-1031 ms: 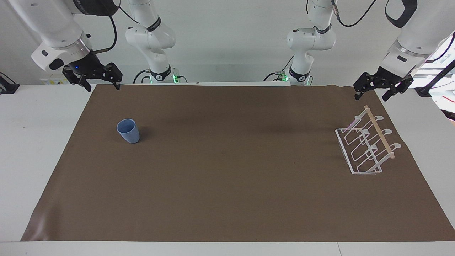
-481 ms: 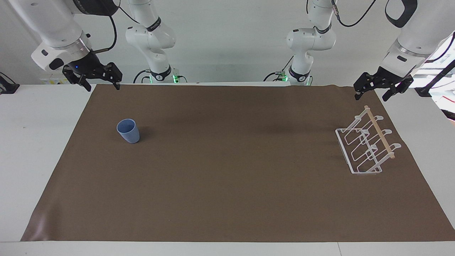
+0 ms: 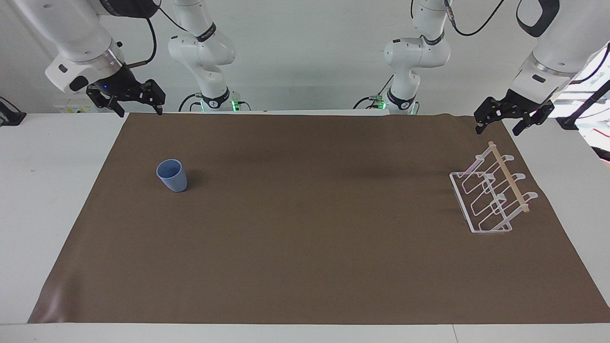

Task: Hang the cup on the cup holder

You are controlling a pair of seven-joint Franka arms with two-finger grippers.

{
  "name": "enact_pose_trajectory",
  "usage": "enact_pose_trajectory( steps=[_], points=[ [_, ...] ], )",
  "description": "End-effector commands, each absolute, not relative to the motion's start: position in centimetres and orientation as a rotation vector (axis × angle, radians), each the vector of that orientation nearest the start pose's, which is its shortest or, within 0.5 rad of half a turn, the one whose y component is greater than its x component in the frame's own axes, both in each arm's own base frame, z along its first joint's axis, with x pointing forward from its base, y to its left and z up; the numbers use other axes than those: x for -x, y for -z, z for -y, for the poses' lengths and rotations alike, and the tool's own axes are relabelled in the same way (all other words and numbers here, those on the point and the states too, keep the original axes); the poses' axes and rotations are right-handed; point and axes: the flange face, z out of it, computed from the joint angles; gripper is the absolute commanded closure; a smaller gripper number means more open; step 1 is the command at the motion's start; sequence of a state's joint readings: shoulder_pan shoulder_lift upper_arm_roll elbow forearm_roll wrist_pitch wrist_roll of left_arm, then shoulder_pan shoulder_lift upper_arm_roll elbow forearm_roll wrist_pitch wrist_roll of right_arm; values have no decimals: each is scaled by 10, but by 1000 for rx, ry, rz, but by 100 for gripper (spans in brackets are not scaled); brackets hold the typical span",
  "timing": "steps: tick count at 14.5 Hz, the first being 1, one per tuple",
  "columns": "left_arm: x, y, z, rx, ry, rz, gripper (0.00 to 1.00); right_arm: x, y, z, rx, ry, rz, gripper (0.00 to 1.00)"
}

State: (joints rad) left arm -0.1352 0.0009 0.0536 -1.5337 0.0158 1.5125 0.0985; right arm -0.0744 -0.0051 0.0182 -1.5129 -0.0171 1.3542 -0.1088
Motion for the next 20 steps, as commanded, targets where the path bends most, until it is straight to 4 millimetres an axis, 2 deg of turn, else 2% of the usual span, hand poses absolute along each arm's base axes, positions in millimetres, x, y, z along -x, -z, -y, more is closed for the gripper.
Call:
enact_pose_trajectory(
  steps=[1, 3, 5, 8, 11, 14, 15, 20],
  points=[
    [-544, -640, 39, 3097, -39, -281, 0, -527, -627, 38, 3140, -163, 78, 1],
    [-544, -639, 39, 3097, -41, -281, 0, -533, -601, 44, 3141, -125, 106, 1],
    [-544, -640, 39, 3097, -39, -278, 0, -535, -560, 63, 3135, -126, 132, 1],
    [-544, -640, 39, 3097, -39, -281, 0, -538, -504, 63, 3134, -107, 165, 1],
    [-544, -640, 39, 3097, -39, -278, 0, -533, -451, 65, 3131, -83, 232, 1],
    [-544, -640, 39, 3097, -39, -278, 0, -534, -409, 95, 3111, -109, 321, 1],
    [-544, -639, 39, 3097, -41, -278, 0, -535, -401, 96, 3108, -123, 323, 1],
    [-544, -639, 39, 3097, -41, -281, 0, -527, -388, 96, 3093, -159, 367, 1]
  ],
)
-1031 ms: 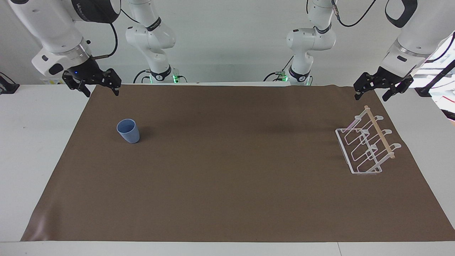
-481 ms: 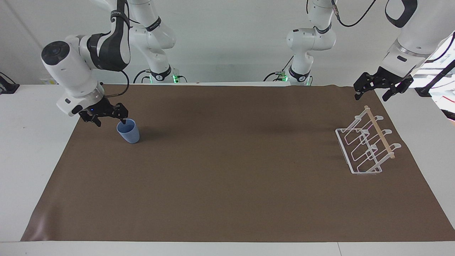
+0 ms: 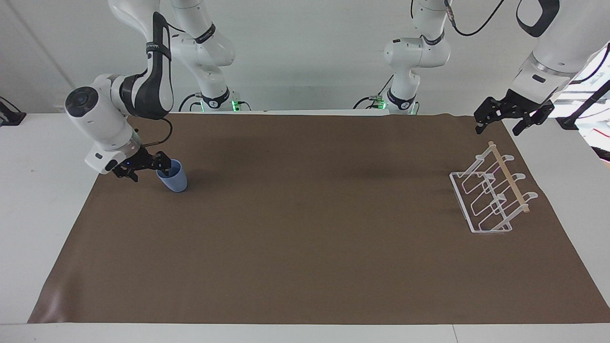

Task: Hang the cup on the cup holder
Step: 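Lower the right gripper into the light blue cup's opening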

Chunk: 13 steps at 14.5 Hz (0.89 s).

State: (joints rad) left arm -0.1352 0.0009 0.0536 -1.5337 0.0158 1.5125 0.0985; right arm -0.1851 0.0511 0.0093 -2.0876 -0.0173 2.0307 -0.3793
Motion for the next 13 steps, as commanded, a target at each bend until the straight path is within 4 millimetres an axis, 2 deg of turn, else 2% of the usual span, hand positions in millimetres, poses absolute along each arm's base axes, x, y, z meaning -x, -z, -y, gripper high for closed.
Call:
enact_pose_trajectory(
  steps=[1, 3, 9, 12, 13],
  points=[
    [-544, -640, 39, 3097, -39, -278, 0, -523, -383, 98, 3087, -174, 371, 1],
    [-544, -640, 39, 3097, -39, -281, 0, -518, -376, 98, 3074, -180, 442, 1],
    [-544, -640, 39, 3097, -39, -281, 0, -508, -367, 98, 3066, -188, 467, 6],
    [-544, -640, 39, 3097, -39, -281, 0, -504, -358, 107, 3054, -213, 475, 14],
    [-544, -639, 39, 3097, -41, -281, 0, -503, -358, 111, 3052, -212, 477, 20]
  ],
)
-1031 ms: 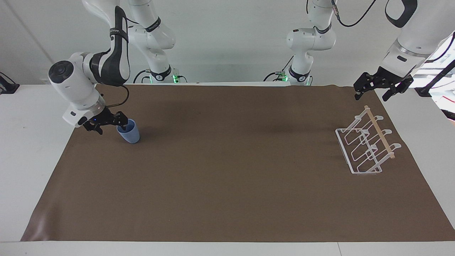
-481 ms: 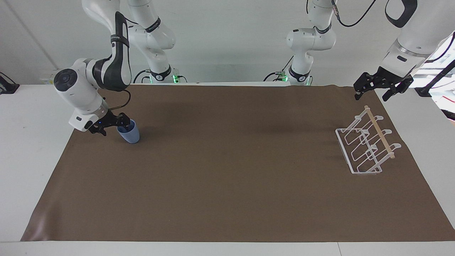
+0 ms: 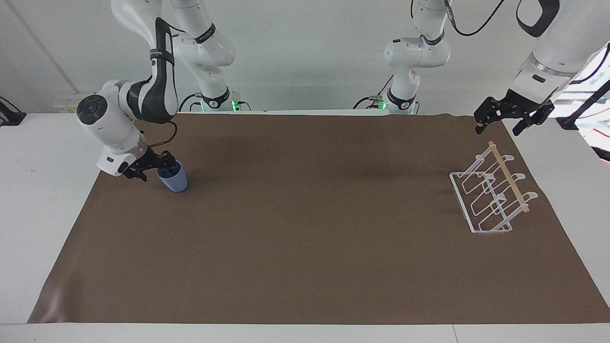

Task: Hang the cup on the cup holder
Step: 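Close the right gripper on the cup rim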

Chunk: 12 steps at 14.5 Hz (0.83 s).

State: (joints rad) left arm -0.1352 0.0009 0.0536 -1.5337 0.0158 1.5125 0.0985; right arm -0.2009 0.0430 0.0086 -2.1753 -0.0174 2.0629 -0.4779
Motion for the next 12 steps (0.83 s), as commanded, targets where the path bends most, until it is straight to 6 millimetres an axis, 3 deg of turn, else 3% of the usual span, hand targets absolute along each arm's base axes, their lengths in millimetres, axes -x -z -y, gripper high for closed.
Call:
enact_pose_trajectory(
  steps=[1, 7, 10, 12],
  points=[
    [-544, -640, 39, 3097, -39, -281, 0, -503, -358, 111, 3050, -214, 482, 32],
    [-544, -640, 39, 3097, -39, -281, 0, -499, -353, 104, 3046, -235, 481, 98],
    [-544, -640, 40, 3097, -39, -283, 0, -500, -355, 103, 3044, -241, 481, 100],
    [-544, -640, 40, 3097, -39, -278, 0, -508, -368, 102, 3035, -259, 500, 100]
  ],
)
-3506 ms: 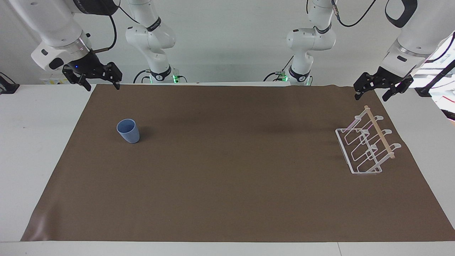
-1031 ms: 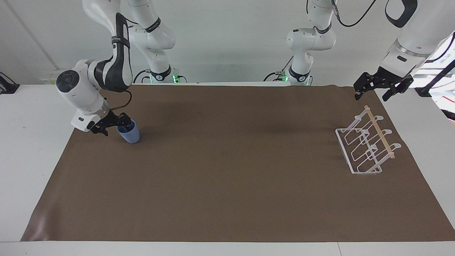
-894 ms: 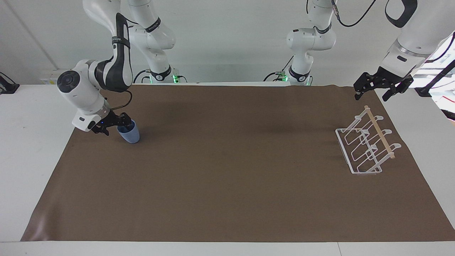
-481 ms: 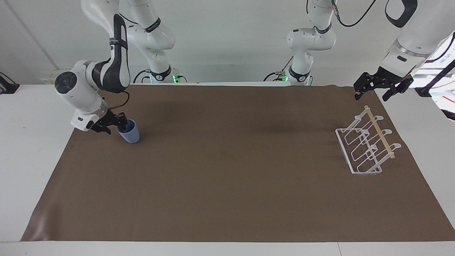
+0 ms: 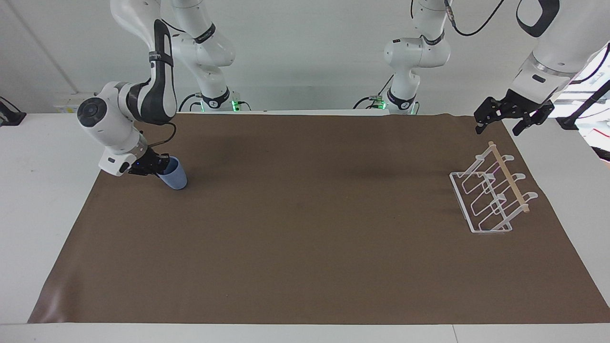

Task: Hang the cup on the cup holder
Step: 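Close the right gripper on the cup rim, then lift the cup with the right gripper while the left gripper approaches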

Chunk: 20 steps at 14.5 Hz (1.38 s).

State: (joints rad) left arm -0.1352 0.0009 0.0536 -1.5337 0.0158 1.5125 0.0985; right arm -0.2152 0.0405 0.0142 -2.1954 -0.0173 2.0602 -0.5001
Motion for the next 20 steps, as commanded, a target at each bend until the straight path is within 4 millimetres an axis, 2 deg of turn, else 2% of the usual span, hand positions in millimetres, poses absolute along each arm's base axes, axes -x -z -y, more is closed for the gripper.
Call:
enact_pose_trajectory(
  steps=[1, 2, 4, 5, 6, 7, 9, 11, 13, 15, 16, 18, 20],
  points=[
    [-544, -639, 43, 3096, -41, -288, 0, -513, -386, 92, 3013, -292, 511, 100],
    [-541, -638, 44, 3097, -62, -285, 0, -517, -403, 80, 2987, -325, 529, 100],
    [-535, -634, 42, 3100, -106, -216, 0, -523, -437, 44, 2863, -254, 498, 100],
    [-530, -631, 45, 3102, -121, -124, 0, -524, -448, 19, 2789, -214, 492, 100],
    [-525, -624, 50, 3095, -138, 88, 0, -524, -458, 0, 2719, -176, 473, 100],
    [-517, -622, 68, 3070, -138, 317, 0, -520, -467, -17, 2631, -158, 427, 100],
    [-500, -611, 101, 3034, -179, 526, 0, -515, -485, -59, 2509, -155, 313, 100],
    [-489, -606, 127, 2994, -245, 864, 0, -515, -493, -94, 2422, -185, 145, 100],
    [-481, -611, 155, 2915, -300, 1196, 0, -516, -497, -135, 2347, -203, -68, 100],
    [-481, -618, 180, 2753, -340, 1618, 0, -508, -503, -188, 2276, -256, -179, 100],
    [-480, -624, 195, 2682, -352, 1788, 0, -504, -501, -206, 2245, -271, -267, 100],
    [-468, -628, 236, 2646, -380, 1885, 0, -492, -502, -250, 2179, -272, -370, 100],
    [-460, -633, 259, 2557, -464, 2047, 0, -482, -504, -286, 2118, -258, -479, 100]
  ],
)
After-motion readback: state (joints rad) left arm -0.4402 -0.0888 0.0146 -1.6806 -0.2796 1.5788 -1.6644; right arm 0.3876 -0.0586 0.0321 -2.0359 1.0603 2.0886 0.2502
